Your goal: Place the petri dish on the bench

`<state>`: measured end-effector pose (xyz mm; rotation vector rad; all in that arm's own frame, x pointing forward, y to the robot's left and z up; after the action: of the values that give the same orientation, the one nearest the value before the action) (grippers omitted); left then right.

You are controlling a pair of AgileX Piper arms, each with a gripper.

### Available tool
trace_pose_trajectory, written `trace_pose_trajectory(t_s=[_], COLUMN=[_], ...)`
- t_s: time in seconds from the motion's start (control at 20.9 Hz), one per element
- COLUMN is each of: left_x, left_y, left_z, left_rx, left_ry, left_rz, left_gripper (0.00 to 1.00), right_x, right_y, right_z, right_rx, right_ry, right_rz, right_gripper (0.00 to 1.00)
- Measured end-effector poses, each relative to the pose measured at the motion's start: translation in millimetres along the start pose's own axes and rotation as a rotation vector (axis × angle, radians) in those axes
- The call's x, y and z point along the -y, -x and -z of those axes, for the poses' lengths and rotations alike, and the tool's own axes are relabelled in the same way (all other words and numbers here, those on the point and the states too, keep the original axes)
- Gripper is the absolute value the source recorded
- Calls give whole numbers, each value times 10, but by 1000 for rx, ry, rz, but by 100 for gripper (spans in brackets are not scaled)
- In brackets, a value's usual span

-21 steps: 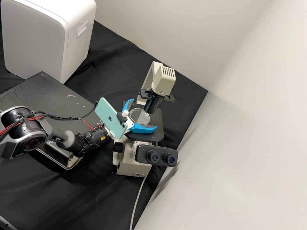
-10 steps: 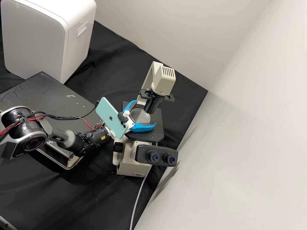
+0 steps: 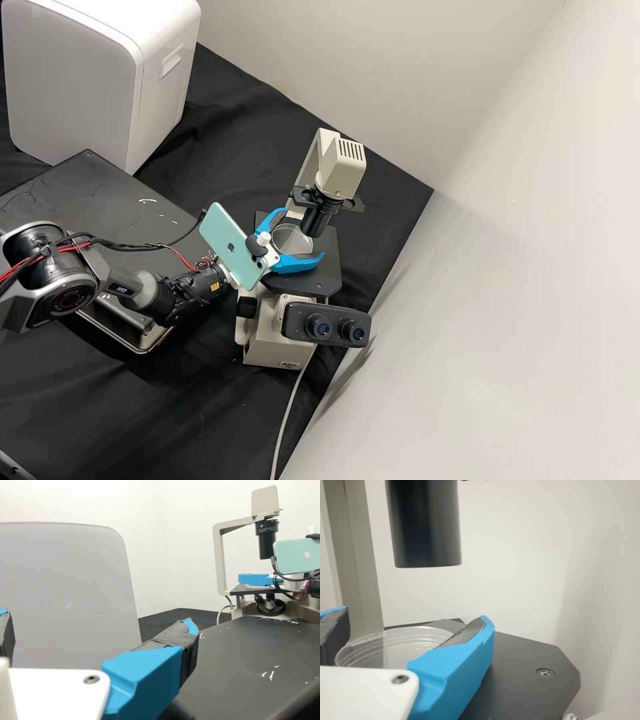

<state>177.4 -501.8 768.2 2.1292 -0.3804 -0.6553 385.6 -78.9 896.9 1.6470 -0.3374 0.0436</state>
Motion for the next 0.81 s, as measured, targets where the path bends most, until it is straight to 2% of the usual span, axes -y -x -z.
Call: trace_pose_trajectory(t_s=[0.29, 0.43, 0.62, 0.81], left_x=[0, 0, 0, 0], left_y=[0, 0, 0, 0], left_z=[0, 0, 0, 0], left_rx=[0, 0, 0, 0], left_ry=[0, 0, 0, 0], left_rz=[0, 0, 0, 0], left_gripper=[100, 100, 100, 100], right_x=[4, 51, 109, 185], right_y=[-5, 22, 104, 261], right_z=[9, 22, 92, 190], right_rx=[-7, -11, -31, -45], right_ry=[-8, -9, -1, -15], right_rz=[7, 18, 43, 75], right_gripper=[0, 0, 0, 0])
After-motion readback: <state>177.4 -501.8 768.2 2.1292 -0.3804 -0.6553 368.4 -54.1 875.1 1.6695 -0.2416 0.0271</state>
